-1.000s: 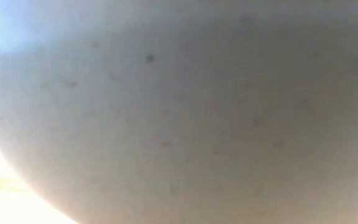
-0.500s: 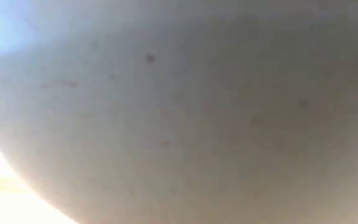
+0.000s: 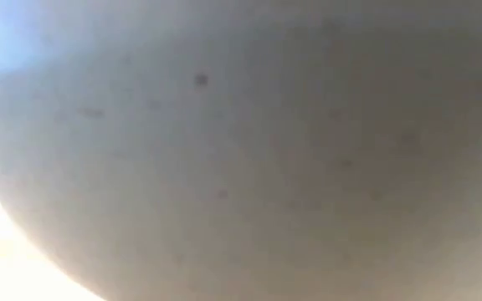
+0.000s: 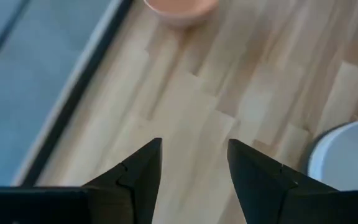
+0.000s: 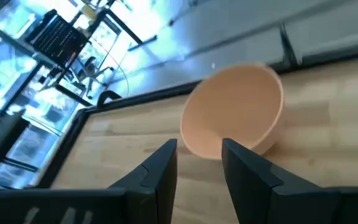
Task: Nest bowls inside each other
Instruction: Stack the orange bowl on top of the white bowl
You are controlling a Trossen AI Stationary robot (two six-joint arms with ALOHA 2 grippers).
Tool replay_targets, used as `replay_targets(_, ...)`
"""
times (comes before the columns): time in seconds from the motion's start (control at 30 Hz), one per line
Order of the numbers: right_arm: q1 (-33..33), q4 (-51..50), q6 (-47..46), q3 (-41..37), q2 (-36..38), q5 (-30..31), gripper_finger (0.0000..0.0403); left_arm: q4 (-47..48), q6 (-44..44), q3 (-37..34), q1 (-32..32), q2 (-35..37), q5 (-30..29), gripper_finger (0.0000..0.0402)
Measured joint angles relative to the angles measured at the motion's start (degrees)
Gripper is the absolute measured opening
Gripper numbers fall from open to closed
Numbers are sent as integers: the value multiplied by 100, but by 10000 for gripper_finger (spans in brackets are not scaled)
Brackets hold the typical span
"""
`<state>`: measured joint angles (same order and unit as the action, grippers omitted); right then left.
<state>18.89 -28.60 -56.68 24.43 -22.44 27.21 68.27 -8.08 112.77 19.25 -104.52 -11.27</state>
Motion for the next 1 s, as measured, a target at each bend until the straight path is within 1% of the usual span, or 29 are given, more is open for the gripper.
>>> replay_targets(0.1,318,-1,-410,5,-297,-619,119,-107,304,0,237,289,-9,173)
replay_targets(0.17,477,-13,-492,87,-603,-867,119,-133,491,0,411,479,-6,173)
replay_targets(0.27,650,9,-498,404,-1160,-896,119,-181,731,0,623,701,1,173)
replay_targets(0.37,894,-106,-455,886,-1753,-853,119,-177,976,-21,802,890,105,173)
replay_targets(0.57,1487,-1315,-418,2140,-2973,-865,119,-136,1222,-28,1005,1097,374,173)
replay_targets(0.63,1636,-1596,-229,2565,-3334,-938,119,-137,1235,-28,1007,1142,374,173)
replay_targets(0.73,1889,-1999,170,3187,-3863,-1119,119,-139,1258,-28,1005,1157,373,173)
replay_targets(0.83,2187,-2610,489,3790,-4351,-1436,119,-142,1204,-28,1005,1157,372,173)
replay_targets(0.9,2355,-3110,686,4103,-4654,-1612,119,-166,1144,-28,1005,1157,370,173)
replay_targets(1.0,2504,-3398,930,4378,-4990,-1744,119,-168,1126,-28,1005,1157,370,173)
